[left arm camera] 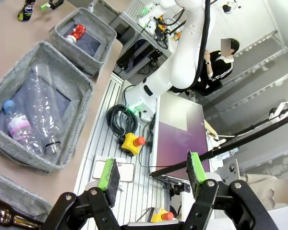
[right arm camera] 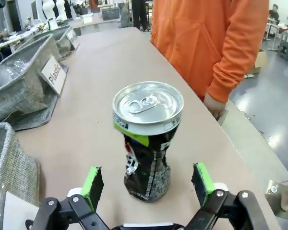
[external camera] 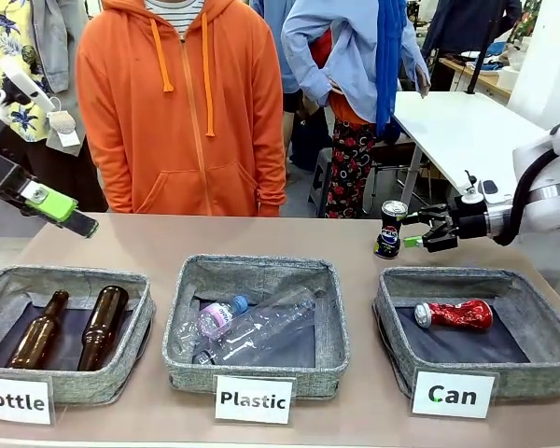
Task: Sort the can waste into the basket.
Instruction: Pick up the can waste from the table and place it in the right Fabric basket.
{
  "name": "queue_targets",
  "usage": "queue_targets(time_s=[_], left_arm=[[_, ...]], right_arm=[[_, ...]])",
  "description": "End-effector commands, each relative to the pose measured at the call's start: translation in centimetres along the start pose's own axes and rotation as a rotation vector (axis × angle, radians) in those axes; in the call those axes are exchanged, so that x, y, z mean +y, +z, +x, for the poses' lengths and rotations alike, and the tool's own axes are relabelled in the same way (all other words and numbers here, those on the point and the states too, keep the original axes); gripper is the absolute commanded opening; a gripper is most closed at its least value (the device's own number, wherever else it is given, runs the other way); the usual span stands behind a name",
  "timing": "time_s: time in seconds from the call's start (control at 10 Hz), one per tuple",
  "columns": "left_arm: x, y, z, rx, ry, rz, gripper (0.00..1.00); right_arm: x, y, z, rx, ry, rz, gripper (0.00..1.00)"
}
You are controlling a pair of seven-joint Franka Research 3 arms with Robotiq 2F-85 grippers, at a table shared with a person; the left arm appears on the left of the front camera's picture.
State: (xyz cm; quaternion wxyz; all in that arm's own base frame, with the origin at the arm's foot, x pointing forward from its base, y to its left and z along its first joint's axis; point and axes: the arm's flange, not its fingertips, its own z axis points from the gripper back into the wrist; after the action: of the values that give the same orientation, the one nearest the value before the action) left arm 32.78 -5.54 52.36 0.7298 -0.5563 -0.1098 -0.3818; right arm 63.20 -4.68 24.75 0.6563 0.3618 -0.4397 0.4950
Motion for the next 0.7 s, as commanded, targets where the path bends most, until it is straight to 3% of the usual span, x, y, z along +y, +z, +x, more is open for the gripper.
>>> queue_targets(time_s=[0.0, 0.5, 0.6], left_arm=[[-0.3, 0.2, -0.1, -0.004, -0.003, -0.008, 0.75], [-0.3, 0.2, -0.1, -0.004, -0.003, -0.008, 0.75], [-0.3, 0.2, -0.1, -0.004, -0.003, -0.008, 0.75]], right_arm=[[-0.8, -1.3, 0.2, -0.036, 0.029, -0.059, 1.0], [-0.9, -3.5, 0.0, -0.15, -0.039, -0.065, 1.0], [-0.8, -3.3, 0.0, -0.136, -0.068, -0.05, 0.64]])
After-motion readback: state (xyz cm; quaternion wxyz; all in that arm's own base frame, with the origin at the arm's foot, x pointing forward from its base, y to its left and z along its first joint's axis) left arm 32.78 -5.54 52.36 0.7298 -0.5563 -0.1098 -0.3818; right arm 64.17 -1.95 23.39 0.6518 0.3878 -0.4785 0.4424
